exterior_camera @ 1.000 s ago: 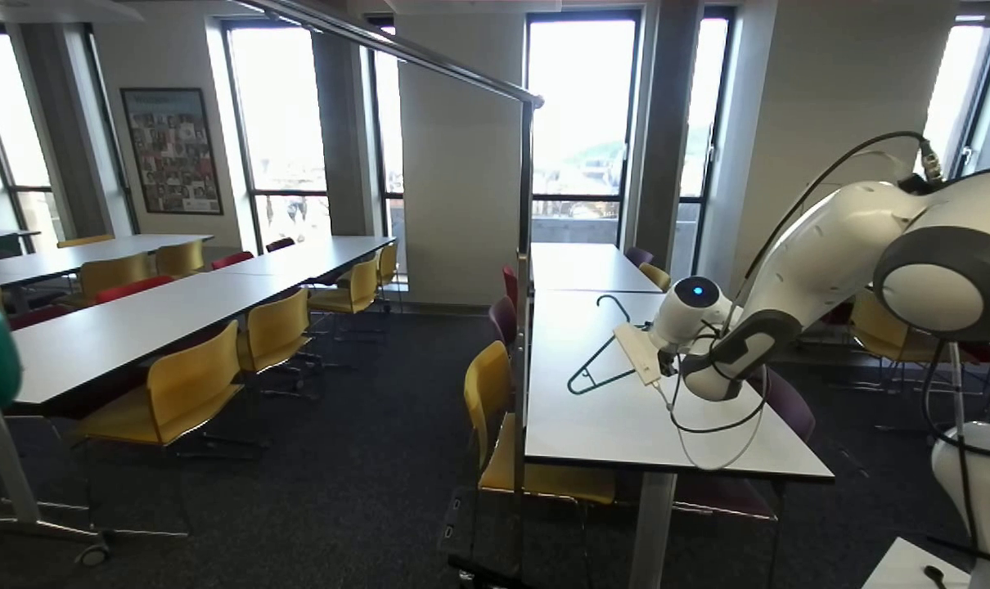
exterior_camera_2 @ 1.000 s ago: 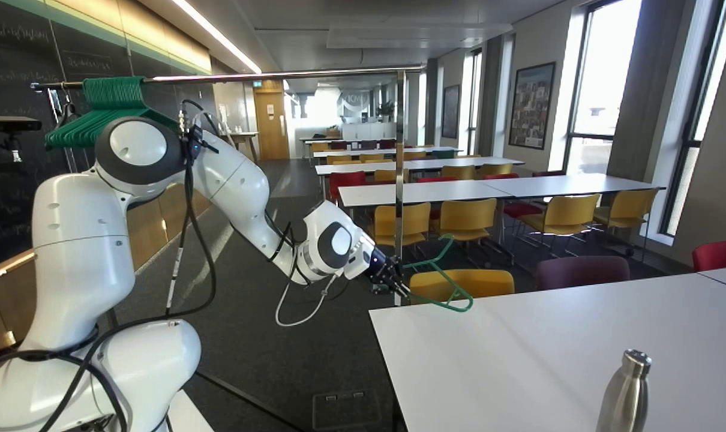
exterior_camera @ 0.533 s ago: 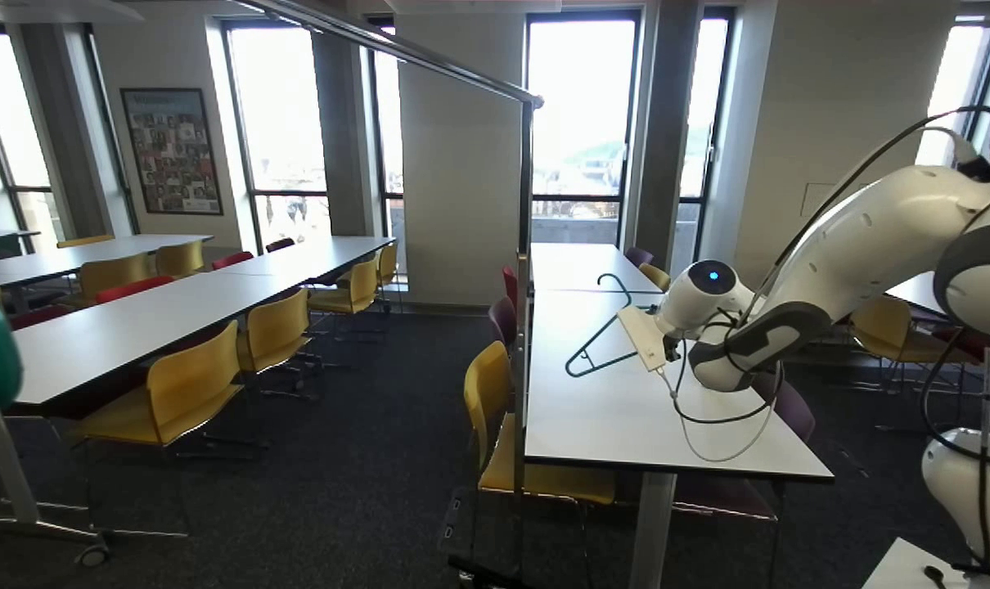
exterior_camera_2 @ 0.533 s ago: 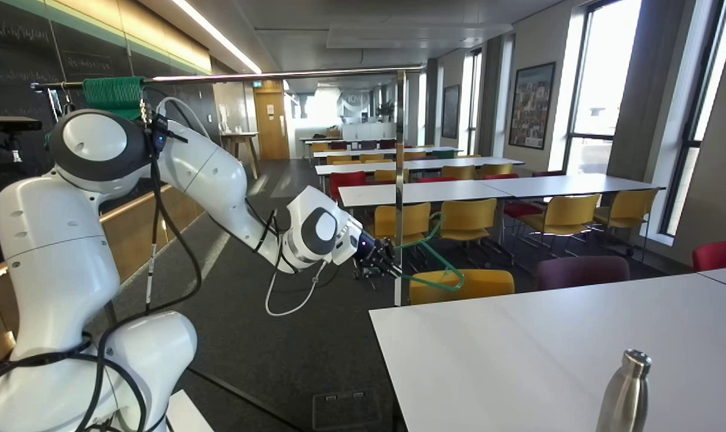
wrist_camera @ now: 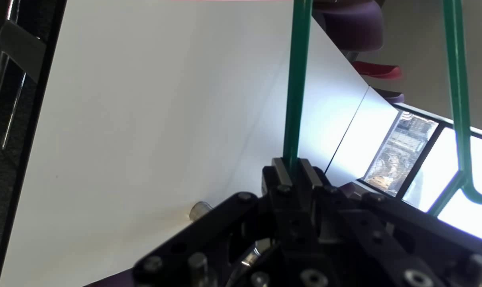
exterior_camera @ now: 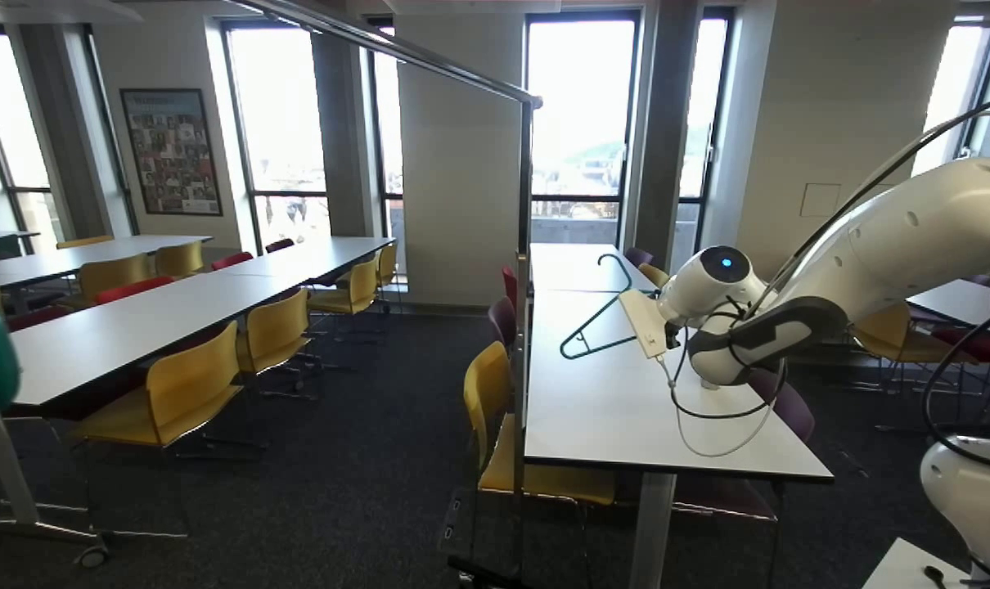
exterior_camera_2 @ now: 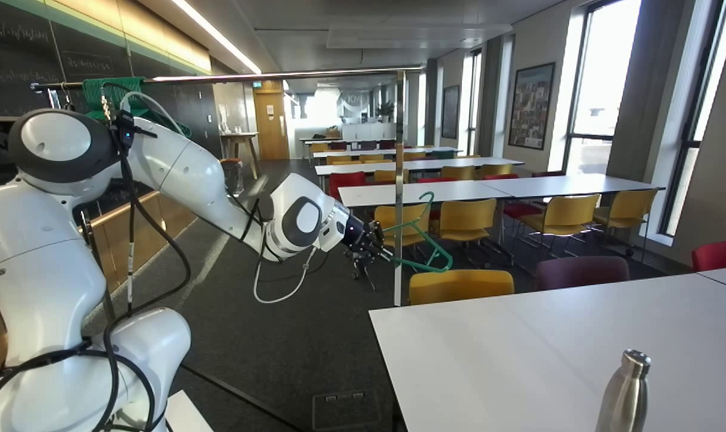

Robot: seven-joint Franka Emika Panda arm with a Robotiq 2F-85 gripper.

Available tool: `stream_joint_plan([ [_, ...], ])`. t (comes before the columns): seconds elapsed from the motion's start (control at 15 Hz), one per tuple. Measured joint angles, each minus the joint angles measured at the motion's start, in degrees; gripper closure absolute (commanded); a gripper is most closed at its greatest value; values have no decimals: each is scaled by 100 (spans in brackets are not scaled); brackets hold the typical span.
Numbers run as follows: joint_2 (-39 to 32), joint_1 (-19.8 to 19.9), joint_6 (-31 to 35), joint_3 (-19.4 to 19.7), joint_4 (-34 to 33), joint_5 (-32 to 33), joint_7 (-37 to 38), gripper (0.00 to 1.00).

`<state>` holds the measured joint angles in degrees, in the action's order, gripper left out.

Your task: Put the coat hanger on the hook

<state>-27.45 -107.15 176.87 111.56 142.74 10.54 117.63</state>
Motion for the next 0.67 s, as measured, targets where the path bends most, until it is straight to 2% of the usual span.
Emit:
stream_joint_plan([
  [0.27,-453,-431,0,120,132,-1534,-954,98],
  [0.6,-897,-784,-1,191,280,-2683,-1671,98],
  [0.67,-962,-816,-1,191,308,-2837,-1776,91],
])
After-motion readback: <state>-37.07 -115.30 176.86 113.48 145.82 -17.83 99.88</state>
